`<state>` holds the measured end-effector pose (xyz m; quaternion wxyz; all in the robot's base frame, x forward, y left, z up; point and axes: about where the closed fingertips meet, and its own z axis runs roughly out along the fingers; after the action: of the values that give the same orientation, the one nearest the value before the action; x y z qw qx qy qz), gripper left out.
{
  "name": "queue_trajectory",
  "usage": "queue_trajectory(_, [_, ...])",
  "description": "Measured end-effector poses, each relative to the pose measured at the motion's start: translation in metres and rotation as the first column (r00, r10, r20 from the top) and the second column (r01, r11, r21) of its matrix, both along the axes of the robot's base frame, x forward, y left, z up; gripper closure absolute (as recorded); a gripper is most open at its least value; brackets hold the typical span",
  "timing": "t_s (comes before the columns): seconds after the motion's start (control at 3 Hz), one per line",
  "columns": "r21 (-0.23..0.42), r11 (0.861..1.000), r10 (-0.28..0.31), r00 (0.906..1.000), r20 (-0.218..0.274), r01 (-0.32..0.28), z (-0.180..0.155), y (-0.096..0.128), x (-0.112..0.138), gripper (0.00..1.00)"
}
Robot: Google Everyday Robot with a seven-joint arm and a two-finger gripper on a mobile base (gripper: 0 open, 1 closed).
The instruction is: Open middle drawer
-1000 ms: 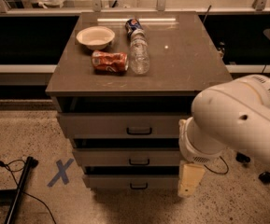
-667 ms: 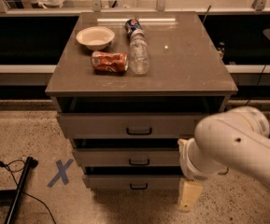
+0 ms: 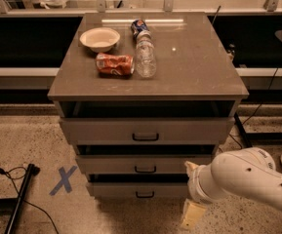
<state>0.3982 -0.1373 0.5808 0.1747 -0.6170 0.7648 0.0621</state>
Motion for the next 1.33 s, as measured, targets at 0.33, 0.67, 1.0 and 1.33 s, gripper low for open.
queue_trajectory(0.33, [0.007,1.0,-0.001,1.0,0.006,0.001,-0.003,-0.001,0.003,0.0])
queue_trajectory(0.67, [0.066,0.998,-0.009,0.9984,0.057,0.005,-0.028,-0.008,0.03,0.0])
queue_trajectory(1.0, [0.106,0.994,-0.05,0.9952,0.084,0.041,-0.064,-0.019,0.058,0.0])
queue_trajectory(1.33, [0.101,0.992,-0.083,0.9921,0.094,0.073,-0.094,-0.021,0.095,0.0])
